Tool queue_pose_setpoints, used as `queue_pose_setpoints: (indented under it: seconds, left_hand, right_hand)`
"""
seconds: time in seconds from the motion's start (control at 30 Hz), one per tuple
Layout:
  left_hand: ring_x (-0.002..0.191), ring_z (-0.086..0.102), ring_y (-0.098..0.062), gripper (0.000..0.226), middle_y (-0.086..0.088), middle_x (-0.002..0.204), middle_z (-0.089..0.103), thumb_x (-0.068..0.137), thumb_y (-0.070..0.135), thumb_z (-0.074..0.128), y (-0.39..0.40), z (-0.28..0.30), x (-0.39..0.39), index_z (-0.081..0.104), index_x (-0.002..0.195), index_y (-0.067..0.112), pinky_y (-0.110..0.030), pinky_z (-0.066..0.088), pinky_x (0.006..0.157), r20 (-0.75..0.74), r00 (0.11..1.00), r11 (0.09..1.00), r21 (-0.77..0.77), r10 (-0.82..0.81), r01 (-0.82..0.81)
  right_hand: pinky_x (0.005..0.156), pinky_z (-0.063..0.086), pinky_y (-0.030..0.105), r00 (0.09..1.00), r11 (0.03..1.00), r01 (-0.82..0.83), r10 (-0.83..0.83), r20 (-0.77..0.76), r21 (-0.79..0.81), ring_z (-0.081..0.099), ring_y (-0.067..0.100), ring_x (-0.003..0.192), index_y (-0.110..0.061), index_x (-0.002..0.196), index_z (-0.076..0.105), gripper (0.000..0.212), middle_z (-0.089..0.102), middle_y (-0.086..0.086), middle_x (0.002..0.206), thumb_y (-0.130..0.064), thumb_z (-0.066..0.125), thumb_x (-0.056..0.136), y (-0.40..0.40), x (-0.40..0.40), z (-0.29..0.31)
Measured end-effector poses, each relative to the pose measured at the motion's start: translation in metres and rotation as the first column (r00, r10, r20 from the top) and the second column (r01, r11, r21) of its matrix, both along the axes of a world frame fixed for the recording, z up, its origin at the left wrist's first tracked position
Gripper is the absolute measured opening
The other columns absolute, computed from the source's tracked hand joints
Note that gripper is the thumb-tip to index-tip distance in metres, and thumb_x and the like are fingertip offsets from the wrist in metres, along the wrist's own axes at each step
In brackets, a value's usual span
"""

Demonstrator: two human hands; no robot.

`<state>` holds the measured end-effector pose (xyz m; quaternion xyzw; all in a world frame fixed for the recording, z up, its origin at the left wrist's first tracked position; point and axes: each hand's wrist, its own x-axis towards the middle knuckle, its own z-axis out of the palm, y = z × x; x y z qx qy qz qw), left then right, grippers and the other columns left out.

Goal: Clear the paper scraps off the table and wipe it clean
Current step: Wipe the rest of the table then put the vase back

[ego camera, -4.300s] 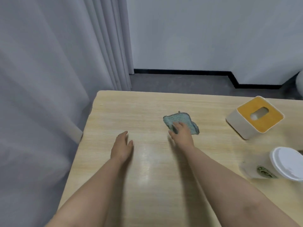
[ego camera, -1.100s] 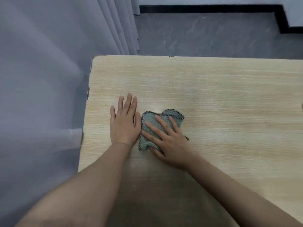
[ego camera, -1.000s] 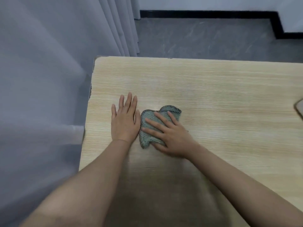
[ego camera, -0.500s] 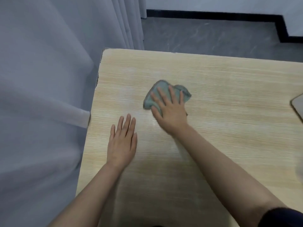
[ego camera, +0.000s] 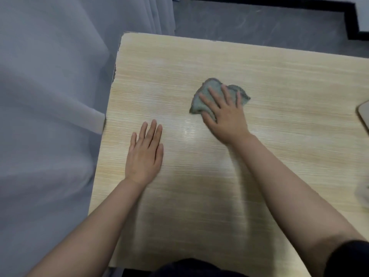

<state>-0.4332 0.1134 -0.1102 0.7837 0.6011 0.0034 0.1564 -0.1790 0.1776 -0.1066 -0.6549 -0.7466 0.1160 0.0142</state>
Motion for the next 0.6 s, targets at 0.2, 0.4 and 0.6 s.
queue_pose_setpoints:
  seconds: [0.2, 0.4, 0.6]
  left_hand:
    - [0.143, -0.005, -0.011, 0.057, 0.006, 0.154, 0.003, 0.096, 0.037, 0.011, 0.001, 0.002, 0.000, 0.014, 0.149, 0.016, -0.038, -0.001, 0.116, 0.009, 1.000, 1.000, -0.022, -0.003, 0.003]
    - [0.143, -0.003, -0.009, 0.059, 0.007, 0.155, 0.005, 0.095, 0.039, 0.010, -0.009, 0.005, -0.012, 0.019, 0.149, 0.018, -0.037, 0.000, 0.116, 0.051, 0.998, 0.999, -0.049, -0.020, 0.022]
    - [0.141, -0.011, -0.003, 0.061, 0.013, 0.153, -0.002, 0.093, 0.044, 0.008, -0.048, 0.011, -0.029, 0.015, 0.149, 0.022, -0.034, -0.005, 0.115, 0.056, 0.998, 0.995, -0.097, -0.004, 0.009]
  right_hand:
    - [0.114, -0.010, 0.054, 0.963, 0.963, 0.269, -0.269, 0.001, -0.010, -0.004, 0.026, 0.146, -0.037, 0.148, 0.017, 0.051, 0.009, -0.006, 0.158, -0.049, 0.021, 0.098, 0.007, -0.014, 0.000]
    - [0.113, -0.001, 0.059, 0.992, 0.994, -0.114, 0.113, -0.052, -0.006, 0.003, 0.029, 0.146, -0.035, 0.147, 0.023, 0.053, 0.019, -0.004, 0.157, -0.052, 0.023, 0.096, -0.103, -0.074, 0.001]
    - [0.112, 0.006, 0.059, 0.802, 0.804, -0.594, 0.594, -0.058, 0.018, 0.015, 0.029, 0.144, -0.038, 0.143, 0.030, 0.050, 0.027, -0.005, 0.154, -0.050, 0.033, 0.095, -0.179, -0.083, -0.002]
